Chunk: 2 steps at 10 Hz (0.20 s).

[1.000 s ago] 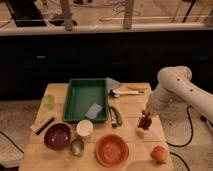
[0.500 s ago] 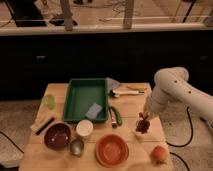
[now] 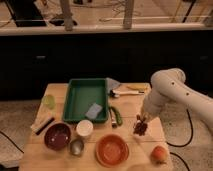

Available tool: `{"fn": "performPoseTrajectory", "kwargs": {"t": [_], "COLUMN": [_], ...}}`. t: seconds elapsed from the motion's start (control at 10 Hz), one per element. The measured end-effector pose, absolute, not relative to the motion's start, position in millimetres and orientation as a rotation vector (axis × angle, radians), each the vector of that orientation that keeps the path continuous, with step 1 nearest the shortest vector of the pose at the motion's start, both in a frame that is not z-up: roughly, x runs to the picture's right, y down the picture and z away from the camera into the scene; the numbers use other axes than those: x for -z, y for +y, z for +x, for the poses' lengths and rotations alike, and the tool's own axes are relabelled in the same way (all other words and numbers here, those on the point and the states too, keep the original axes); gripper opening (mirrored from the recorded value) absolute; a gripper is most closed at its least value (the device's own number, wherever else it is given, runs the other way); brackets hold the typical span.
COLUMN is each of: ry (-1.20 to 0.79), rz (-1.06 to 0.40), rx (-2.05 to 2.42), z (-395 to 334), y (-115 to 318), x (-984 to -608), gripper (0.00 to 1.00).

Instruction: Place grapes in red bowl

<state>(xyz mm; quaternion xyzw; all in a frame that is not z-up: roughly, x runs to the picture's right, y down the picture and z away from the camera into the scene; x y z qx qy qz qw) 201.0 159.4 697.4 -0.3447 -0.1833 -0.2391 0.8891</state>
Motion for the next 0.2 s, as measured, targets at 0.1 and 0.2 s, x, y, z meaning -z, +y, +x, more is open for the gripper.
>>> {"fn": "performPoseTrajectory", "kwargs": {"t": [0.1, 0.2], "ry": [-0.385, -0.388], "rz": [-0.718, -0.721], "rx": [0.506, 0.512], "z": [197.6, 195.1], "y": [162.4, 165.1], "x": [-694.8, -693.1], "gripper": [0.02, 0.02]}}
